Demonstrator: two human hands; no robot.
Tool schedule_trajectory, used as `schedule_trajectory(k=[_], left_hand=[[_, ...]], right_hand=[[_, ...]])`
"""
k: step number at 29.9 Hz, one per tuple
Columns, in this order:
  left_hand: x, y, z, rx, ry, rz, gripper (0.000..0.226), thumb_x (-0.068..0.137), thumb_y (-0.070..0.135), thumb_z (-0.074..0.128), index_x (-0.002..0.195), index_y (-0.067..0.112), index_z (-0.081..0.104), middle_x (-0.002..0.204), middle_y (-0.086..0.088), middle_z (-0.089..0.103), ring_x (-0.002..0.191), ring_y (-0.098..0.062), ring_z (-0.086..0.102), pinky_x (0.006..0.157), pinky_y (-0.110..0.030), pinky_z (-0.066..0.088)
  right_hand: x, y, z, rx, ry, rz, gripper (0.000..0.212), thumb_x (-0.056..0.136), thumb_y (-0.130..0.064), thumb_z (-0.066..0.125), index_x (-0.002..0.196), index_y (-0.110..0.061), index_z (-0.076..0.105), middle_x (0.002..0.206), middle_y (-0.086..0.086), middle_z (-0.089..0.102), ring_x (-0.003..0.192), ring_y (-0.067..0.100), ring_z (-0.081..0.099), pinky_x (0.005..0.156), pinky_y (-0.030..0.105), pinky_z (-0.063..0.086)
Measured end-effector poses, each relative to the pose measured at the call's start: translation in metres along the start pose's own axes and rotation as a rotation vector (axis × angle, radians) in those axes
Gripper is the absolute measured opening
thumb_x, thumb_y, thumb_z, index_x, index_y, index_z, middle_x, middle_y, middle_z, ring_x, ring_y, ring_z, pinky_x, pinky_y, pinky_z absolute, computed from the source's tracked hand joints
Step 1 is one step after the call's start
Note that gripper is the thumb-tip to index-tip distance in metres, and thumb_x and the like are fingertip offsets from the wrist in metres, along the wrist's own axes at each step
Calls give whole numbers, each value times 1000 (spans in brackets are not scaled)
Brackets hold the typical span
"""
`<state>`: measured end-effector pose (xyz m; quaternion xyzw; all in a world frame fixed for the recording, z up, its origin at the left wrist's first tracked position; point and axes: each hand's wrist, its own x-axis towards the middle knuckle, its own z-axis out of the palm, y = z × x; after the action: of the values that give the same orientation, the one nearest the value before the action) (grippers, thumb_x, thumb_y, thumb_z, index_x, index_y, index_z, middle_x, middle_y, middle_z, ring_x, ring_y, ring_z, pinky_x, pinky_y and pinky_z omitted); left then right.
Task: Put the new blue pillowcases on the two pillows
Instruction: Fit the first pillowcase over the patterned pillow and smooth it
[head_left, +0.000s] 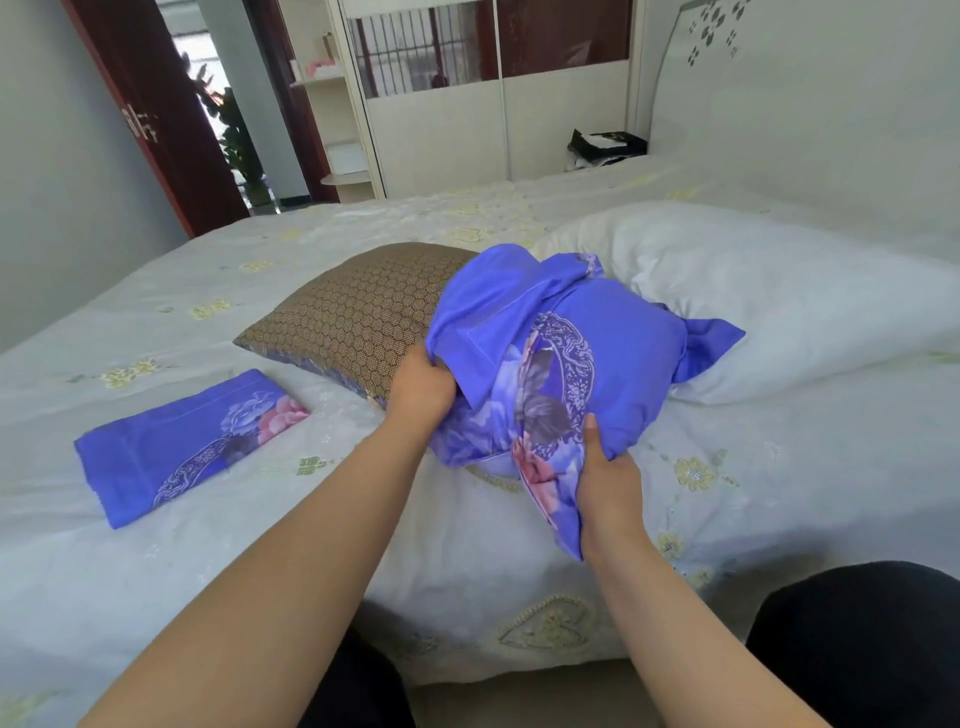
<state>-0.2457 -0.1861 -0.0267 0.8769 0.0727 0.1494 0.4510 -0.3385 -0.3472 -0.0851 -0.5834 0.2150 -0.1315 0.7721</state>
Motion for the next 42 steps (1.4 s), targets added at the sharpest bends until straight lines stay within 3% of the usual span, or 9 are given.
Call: schedule_trajectory(k=[7,10,19,22,26,30,34,37,42], left_hand=[[18,1,-28,61,300,145,41,85,40,53,112,9,54,102,-14,65,92,-33,60,74,-32,40],[44,-13,-56,161,389,81,41,91,37,52,118,5,52,113,-22,62,103,-37,58,82,-35,41],[34,-38,-36,240,312,20,33,93,25,51,115,1,57,106,-26,62,98,-41,58,81,-39,42],[27,-52,-39,97,306,64,37,86,31,52,114,7,57,89,-12,58,82,-28,54,75,-35,40],[41,-80,-41,-30,246,-120,32,86,20,48,110,0,57,102,-16,61,95,-27,57,83,-33,39],[46,-60,-50,-278,272,-184,12,78,19,54,86,11,50,79,-6,52,83,-18,45,69,-31,37],[48,-25,-67,-211,522,40,25,90,12,35,106,5,53,114,-18,51,107,-29,50,95,-37,39],[51,23,-52,-6,341,212,44,95,43,33,98,7,57,104,-15,59,97,-28,54,90,-40,41],[66,70,0,438,-69,237,79,84,71,37,139,14,38,143,-10,44,130,-31,41,106,-44,34]], right_hand=[[16,-28,-35,-92,128,-127,36,99,-42,39,81,-17,58,81,-2,62,77,17,58,76,26,40],[35,-30,-63,-165,199,-186,43,99,-41,39,92,-6,63,93,11,66,88,26,60,79,30,43],[58,13,-88,-288,264,-137,50,100,-40,36,109,4,59,100,20,62,96,33,58,75,28,35],[59,19,-81,-312,283,-133,50,100,-42,33,108,1,59,96,15,61,95,34,58,74,30,37],[62,26,-81,-410,288,-160,57,99,-47,31,116,1,56,117,24,61,109,38,56,87,38,41],[59,35,-85,-455,264,-126,57,99,-47,29,127,-1,48,120,24,59,110,39,55,81,37,39],[45,47,-81,-573,260,-78,52,99,-48,24,114,-4,48,108,27,62,97,42,58,71,38,36],[35,51,-78,-596,253,-71,51,99,-48,24,113,-5,48,106,26,63,94,40,59,68,36,35],[27,52,-83,-638,229,-60,51,98,-49,23,118,-7,45,109,25,62,97,41,58,68,36,33]])
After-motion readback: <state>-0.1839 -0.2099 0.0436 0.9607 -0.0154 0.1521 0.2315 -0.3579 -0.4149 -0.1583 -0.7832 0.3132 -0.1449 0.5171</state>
